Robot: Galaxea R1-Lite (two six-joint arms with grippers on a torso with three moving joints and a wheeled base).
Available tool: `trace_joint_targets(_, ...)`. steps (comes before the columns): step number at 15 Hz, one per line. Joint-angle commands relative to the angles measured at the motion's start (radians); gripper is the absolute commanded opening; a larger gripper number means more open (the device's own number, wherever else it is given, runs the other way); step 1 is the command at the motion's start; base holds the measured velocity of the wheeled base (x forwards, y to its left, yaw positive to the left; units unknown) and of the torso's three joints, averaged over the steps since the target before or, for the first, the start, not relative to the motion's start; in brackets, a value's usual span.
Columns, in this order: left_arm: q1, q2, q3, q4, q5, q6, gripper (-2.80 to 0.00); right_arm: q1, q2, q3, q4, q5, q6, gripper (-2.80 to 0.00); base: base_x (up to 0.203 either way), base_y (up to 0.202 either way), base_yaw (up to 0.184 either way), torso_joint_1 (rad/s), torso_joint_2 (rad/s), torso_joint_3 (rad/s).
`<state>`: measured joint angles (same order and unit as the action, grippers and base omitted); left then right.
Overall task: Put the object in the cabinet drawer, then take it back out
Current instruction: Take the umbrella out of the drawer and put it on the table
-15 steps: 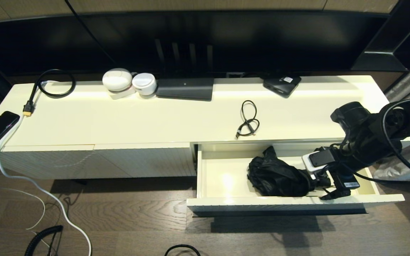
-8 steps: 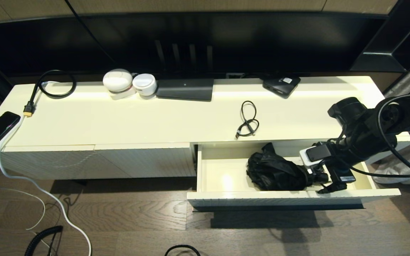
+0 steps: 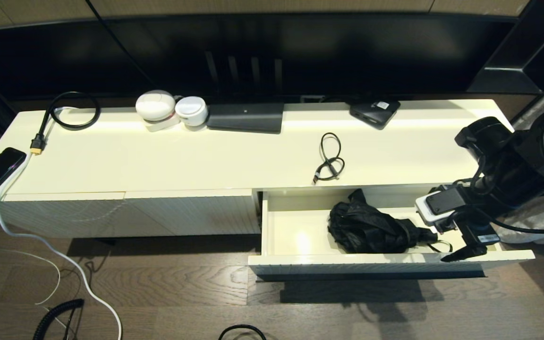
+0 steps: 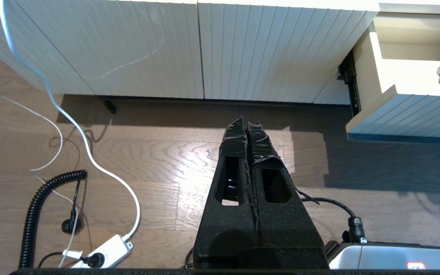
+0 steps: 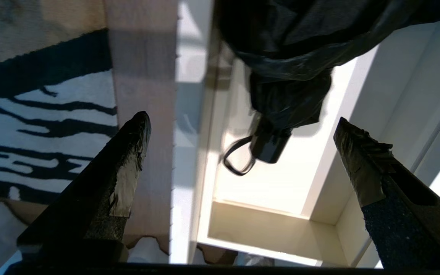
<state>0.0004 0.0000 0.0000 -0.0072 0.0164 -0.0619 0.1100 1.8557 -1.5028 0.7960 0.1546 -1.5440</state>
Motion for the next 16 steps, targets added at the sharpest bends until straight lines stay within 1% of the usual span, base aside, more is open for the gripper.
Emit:
trace_joint_targets(1, 0.0, 0.0, 0.0, 0.0, 0.0, -0.001, -2.8, 0.0, -0.038, -0.014, 0.027, 0.0, -0.019, 0.0, 0.0, 0.0, 0.0, 0.0, 0.0, 0.0)
trace_joint_targets(4, 0.001, 0.0, 0.0, 0.0, 0.0, -0.001, -2.8, -0.003, 0.018, -0.06, 0.023, -0.001, -0.014, 0.0, 0.0, 0.0, 0.0, 0.0, 0.0, 0.0)
trace_joint_targets(7, 0.001, 0.0, 0.0, 0.0, 0.0, -0.001, -2.8, -0.004, 0.103, -0.111, -0.025, -0.007, 0.005, 0.0, 0.0, 0.0, 0.0, 0.0, 0.0, 0.0)
trace_joint_targets(11, 0.0, 0.0, 0.0, -0.001, 0.0, -0.001, -2.8, -0.009, 0.188, -0.183, -0.04, -0.016, 0.02, 0.0, 0.0, 0.0, 0.0, 0.0, 0.0, 0.0)
trace_joint_targets(15, 0.0, 0.0, 0.0, 0.0, 0.0, -0.001, -2.8, -0.01, 0.206, -0.186, -0.043, -0.015, 0.027, 0.0, 0.0, 0.0, 0.0, 0.0, 0.0, 0.0)
trace_joint_targets(16, 0.001, 0.0, 0.0, 0.0, 0.0, -0.001, -2.8, -0.01, 0.216, -0.182, -0.062, -0.016, 0.029, 0.0, 0.0, 0.0, 0.0, 0.0, 0.0, 0.0)
